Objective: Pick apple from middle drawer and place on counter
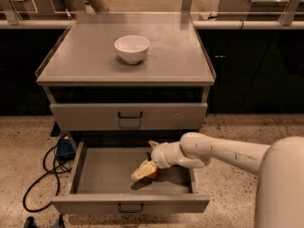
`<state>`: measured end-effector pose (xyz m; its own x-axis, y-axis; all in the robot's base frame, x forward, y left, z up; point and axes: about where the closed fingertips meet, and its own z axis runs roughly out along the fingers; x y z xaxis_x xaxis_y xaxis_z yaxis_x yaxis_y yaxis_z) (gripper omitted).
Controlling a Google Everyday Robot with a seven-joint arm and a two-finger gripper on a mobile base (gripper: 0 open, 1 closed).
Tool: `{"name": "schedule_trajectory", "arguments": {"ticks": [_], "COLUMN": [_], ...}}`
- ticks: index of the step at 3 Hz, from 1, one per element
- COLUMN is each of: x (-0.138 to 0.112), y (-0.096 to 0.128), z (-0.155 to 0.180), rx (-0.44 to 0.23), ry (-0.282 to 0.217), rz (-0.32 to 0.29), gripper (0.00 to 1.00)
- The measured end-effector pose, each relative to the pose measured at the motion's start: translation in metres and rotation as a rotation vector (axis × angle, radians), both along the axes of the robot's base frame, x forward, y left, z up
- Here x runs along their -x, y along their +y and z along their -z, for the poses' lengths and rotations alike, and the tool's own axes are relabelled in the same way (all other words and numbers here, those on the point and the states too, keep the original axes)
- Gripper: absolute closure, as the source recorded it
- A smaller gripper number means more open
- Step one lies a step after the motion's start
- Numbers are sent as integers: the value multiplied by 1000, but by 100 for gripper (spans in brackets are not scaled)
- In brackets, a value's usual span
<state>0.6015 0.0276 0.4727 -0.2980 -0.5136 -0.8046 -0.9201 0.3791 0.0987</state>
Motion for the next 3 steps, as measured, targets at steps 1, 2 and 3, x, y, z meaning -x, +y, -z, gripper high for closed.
{"name": "schedule_trajectory", "arguments": {"ticks": [1,2,3], "x": [-6,-20,-20], "y": [-2,-9,-8], "z": [9,39,56], "rx": [-75,-270,-338], "ry": [60,195,231], "rz": [-7,27,9], "gripper": [0,0,0]}}
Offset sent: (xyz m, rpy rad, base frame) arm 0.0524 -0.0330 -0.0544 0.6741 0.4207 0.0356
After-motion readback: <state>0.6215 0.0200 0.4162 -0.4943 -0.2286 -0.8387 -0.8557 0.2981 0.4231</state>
